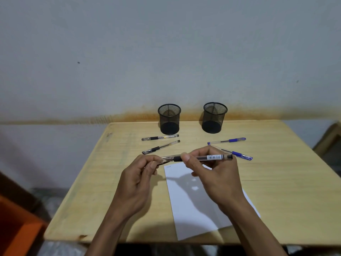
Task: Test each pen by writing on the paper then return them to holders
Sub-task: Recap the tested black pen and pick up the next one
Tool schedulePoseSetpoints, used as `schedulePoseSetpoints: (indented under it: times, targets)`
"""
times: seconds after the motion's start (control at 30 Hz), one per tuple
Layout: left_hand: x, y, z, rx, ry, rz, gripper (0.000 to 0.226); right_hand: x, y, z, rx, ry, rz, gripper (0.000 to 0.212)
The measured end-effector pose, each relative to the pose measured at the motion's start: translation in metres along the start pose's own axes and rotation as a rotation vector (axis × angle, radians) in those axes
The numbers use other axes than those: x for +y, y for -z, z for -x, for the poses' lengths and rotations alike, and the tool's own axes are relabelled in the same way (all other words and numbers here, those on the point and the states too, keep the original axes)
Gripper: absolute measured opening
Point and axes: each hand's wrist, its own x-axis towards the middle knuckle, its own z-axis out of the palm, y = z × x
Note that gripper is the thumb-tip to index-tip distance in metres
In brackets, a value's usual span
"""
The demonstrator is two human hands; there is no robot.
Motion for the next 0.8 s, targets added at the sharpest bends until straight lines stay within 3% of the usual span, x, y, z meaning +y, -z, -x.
schedulePoseSetpoints:
  times: [0.17,0.33,0.53,0.57,0.63,0.7,0.8]
  targets:
    - [0.004,-0.003,0.000,-0.057,-0.008,0.022,0.018,0.002,-0.005,-0.001,-0.061,-0.014,0.027,0.016]
    - [0.017,-0.011,-0.006,0.113,0.146,0.322,0.013,0.006,-0.007,-0.004,0.009,-0.042,-0.035,0.020]
    - [0.016,-0.015,-0.012,0.155,0.158,0.321,0.012,0.016,-0.014,0.002,0.009,-0.095,-0.125,0.007]
    - [0.015,-0.014,-0.013,0.139,0.159,0.316,0.014,0.018,-0.012,0.001,-0.004,-0.125,-0.164,0.013]
    - [0.014,-0.010,-0.016,0.127,0.159,0.303,0.016,0.023,-0.003,-0.002,0.024,-0.149,-0.237,0.047]
    - [0.011,-0.004,-0.019,0.115,0.159,0.266,0.015,0.027,0.008,-0.005,0.105,-0.033,-0.084,0.063]
    - [0.008,-0.001,-0.025,0.035,0.158,0.193,0.015,0.037,0.015,-0.013,0.094,0.425,0.484,0.029]
